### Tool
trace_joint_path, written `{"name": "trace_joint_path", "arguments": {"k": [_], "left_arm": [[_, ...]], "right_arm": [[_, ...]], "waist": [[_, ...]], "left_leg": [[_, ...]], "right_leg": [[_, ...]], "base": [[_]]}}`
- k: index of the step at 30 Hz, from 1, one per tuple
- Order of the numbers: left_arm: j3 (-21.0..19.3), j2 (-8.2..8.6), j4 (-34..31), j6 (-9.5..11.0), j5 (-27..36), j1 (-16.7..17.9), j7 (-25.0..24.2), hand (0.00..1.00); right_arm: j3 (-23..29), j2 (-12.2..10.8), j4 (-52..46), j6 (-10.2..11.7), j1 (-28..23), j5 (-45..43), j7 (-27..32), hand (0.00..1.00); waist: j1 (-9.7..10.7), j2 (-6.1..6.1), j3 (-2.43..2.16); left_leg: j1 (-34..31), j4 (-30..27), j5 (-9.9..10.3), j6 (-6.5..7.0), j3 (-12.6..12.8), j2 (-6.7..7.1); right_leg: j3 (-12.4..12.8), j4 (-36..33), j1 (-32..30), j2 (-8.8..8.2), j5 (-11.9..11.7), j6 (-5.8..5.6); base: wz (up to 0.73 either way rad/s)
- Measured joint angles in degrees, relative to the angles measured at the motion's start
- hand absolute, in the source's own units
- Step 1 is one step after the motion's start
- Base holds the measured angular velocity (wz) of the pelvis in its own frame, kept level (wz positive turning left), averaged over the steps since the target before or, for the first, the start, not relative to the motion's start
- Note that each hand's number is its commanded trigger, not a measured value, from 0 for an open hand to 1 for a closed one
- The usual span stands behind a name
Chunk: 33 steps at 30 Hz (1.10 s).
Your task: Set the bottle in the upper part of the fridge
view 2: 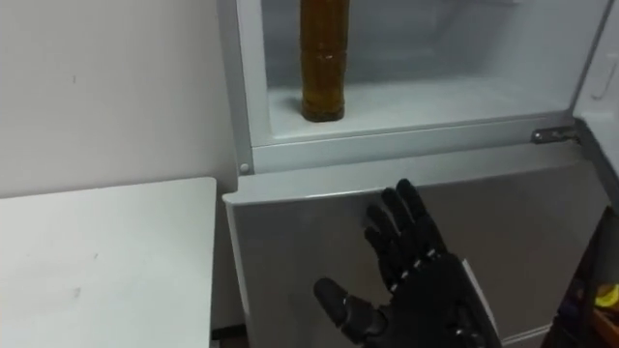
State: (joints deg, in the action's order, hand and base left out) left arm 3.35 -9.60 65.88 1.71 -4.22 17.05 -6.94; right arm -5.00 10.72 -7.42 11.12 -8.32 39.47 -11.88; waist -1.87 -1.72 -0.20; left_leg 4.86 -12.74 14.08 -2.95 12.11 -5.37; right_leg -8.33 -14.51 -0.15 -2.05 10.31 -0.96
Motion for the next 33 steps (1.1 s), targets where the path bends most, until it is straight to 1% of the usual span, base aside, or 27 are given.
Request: {"name": "trace_joint_path", "arguments": {"k": [2,4,5,6,7,10,11,13,16,19,20,21,22,24,25,27,28,30,31,33], "left_arm": [[0.0,-0.01,0.1,0.0,0.1,0.0,0.2,0.0],[0.0,-0.04,0.0,-0.1,0.0,0.1,0.2,0.0],[-0.1,-0.05,0.0,-0.2,0.0,0.3,0.2,0.0],[-0.2,-0.09,-0.5,-0.4,0.0,0.4,0.2,0.0],[-0.2,-0.08,-0.9,-0.5,0.0,0.6,0.2,0.0],[-0.3,-0.11,-1.1,-0.5,0.0,0.6,0.2,0.0],[-0.3,-0.14,-1.2,-0.5,0.0,0.6,0.2,0.0],[-0.3,-0.13,-1.5,-0.4,0.1,0.6,0.2,0.0],[-0.4,-0.12,-1.8,-0.4,0.1,1.2,0.2,0.0],[-1.3,-0.1,-2.3,-0.4,0.1,1.6,0.1,0.0],[-1.7,-0.1,-2.3,-0.4,0.1,1.7,0.1,0.0],[-2.2,-0.11,-2.3,-0.4,0.1,1.8,0.1,0.0],[-2.6,-0.09,-2.3,-0.4,0.1,1.9,0.0,0.0],[-4.3,-0.18,-2.5,0.1,0.1,2.3,0.1,0.0],[-4.5,-0.21,-2.8,0.3,0.1,2.6,0.2,0.0],[-5.8,-0.23,-2.9,0.7,0.1,2.9,0.2,0.0],[-6.2,-0.25,-2.9,0.7,0.1,2.9,0.2,0.0],[-7.5,-0.35,-2.9,0.8,0.1,3.0,0.5,0.0],[-7.9,-0.35,-2.9,0.9,0.1,3.2,0.5,0.0],[-8.2,-0.35,-3.0,1.3,0.1,4.2,0.5,0.0]], "right_arm": [[0.0,0.0,2.6,-0.9,-0.9,-1.3,-0.1,0.0],[-0.1,-0.1,4.5,-1.6,-2.5,-3.1,-0.2,0.0],[-0.1,-0.1,5.2,-2.7,-3.5,-3.9,-0.1,0.0],[-0.1,-0.1,5.2,-3.3,-4.6,-4.3,-0.1,0.0],[-0.1,0.0,5.3,-3.7,-5.3,-4.8,0.0,0.0],[0.0,0.1,7.2,-3.6,-6.0,-4.7,0.3,0.0],[0.1,0.2,8.7,-3.6,-6.5,-4.6,0.6,0.0],[0.3,0.2,11.0,-3.6,-6.6,-4.5,0.9,0.0],[1.6,0.1,14.8,-3.6,-6.7,-4.3,2.3,0.0],[4.0,0.0,16.4,-3.5,-7.4,-3.6,5.1,0.0],[4.8,0.1,16.4,-3.5,-7.7,-3.6,6.1,0.0],[5.4,0.0,16.4,-3.5,-7.9,-3.7,7.3,0.0],[5.9,-0.1,16.4,-3.5,-7.9,-3.8,7.8,0.0],[8.2,-0.1,16.4,-3.4,-8.4,-3.8,11.0,0.0],[8.8,-0.1,16.4,-3.4,-8.4,-3.9,12.1,0.0],[11.7,0.0,15.8,-2.9,-8.4,-3.9,16.9,0.0],[12.5,0.0,15.5,-2.8,-8.4,-3.8,18.1,0.0],[15.6,0.0,13.8,-1.6,-8.3,-3.5,22.5,0.0],[16.4,0.1,13.3,-1.4,-8.2,-3.2,23.5,0.0],[20.1,0.3,11.0,-0.7,-7.5,-2.5,27.9,0.0]], "waist": [[0.0,0.24,0.1],[-0.1,0.36,0.03],[0.0,0.53,0.02],[0.0,0.62,0.08],[0.1,0.85,0.01],[0.3,0.62,0.23],[0.4,0.71,0.16],[0.8,0.69,0.26],[1.6,0.57,0.14],[2.1,0.38,-0.01],[2.3,0.53,0.13],[2.9,0.39,0.07],[3.2,0.42,0.1],[3.7,0.61,0.07],[3.7,0.69,0.06],[4.0,1.19,0.14],[3.9,1.41,0.1],[4.0,2.1,0.18],[4.0,2.23,0.18],[4.3,2.48,0.14]], "left_leg": [[0.0,0.0,0.0,0.0,0.0,0.0],[0.0,-0.1,0.0,0.0,0.0,0.02],[0.0,-0.1,0.0,0.0,0.0,0.03],[-0.3,-0.2,0.0,0.0,-0.1,0.03],[-0.4,-0.2,0.0,0.01,-0.1,0.05],[-0.3,-0.4,0.0,0.01,-0.3,0.03],[-0.2,-0.5,0.0,0.0,-0.4,0.03],[-0.3,-0.5,0.0,0.0,-0.4,0.0],[-0.2,-0.5,0.1,0.05,-0.4,0.01],[-0.2,-0.6,0.1,0.05,-0.3,0.01],[-0.2,-0.5,0.1,0.05,-0.3,0.04],[-0.1,-0.4,0.0,0.06,-0.3,0.05],[-0.1,-0.4,0.0,0.06,-0.3,0.06],[0.0,-0.4,0.0,0.06,-0.3,0.12],[0.1,-0.4,0.0,0.07,-0.2,0.14],[0.7,0.0,0.0,0.07,-0.1,0.27],[0.8,0.1,0.0,0.07,-0.1,0.29],[0.7,0.2,0.0,0.06,-0.1,0.28],[0.8,0.3,0.0,0.06,-0.1,0.28],[0.8,0.7,0.0,0.06,-0.2,0.31]], "right_leg": [[0.1,0.0,0.0,0.0,0.0,0.01],[0.1,0.1,0.0,-0.01,0.0,0.0],[0.1,0.1,-0.1,-0.02,0.0,0.0],[0.1,0.0,-0.3,-0.06,0.0,-0.01],[0.1,0.0,-0.6,-0.08,0.0,-0.01],[-0.2,-0.1,-0.4,-0.08,0.0,0.01],[-0.3,-0.1,-0.2,-0.08,0.0,0.01],[-0.4,-0.1,0.2,-0.08,0.0,0.01],[-0.4,0.0,0.3,-0.08,0.0,0.0],[-0.4,-0.1,0.3,-0.11,0.0,0.01],[-0.4,-0.1,0.3,-0.14,0.0,0.0],[-0.6,-0.1,0.3,-0.19,0.0,0.0],[-0.6,-0.1,0.3,-0.22,0.0,0.0],[-0.6,-0.1,0.3,-0.3,0.1,-0.05],[-0.5,-0.2,0.3,-0.32,0.1,-0.05],[-0.4,-0.2,0.1,-0.43,0.3,-0.11],[-0.4,-0.2,0.1,-0.45,0.4,-0.14],[-0.5,-0.2,0.2,-0.43,0.6,-0.2],[-0.5,-0.2,0.2,-0.42,0.6,-0.2],[-0.6,-0.3,0.3,-0.4,0.6,-0.19]], "base": [[0.0],[0.0],[0.0],[0.0],[0.0],[0.02],[0.05],[0.02],[0.0],[0.0],[0.0],[0.0],[0.0],[0.0],[-0.04],[-0.04],[0.0],[0.0],[0.0],[0.0]]}}
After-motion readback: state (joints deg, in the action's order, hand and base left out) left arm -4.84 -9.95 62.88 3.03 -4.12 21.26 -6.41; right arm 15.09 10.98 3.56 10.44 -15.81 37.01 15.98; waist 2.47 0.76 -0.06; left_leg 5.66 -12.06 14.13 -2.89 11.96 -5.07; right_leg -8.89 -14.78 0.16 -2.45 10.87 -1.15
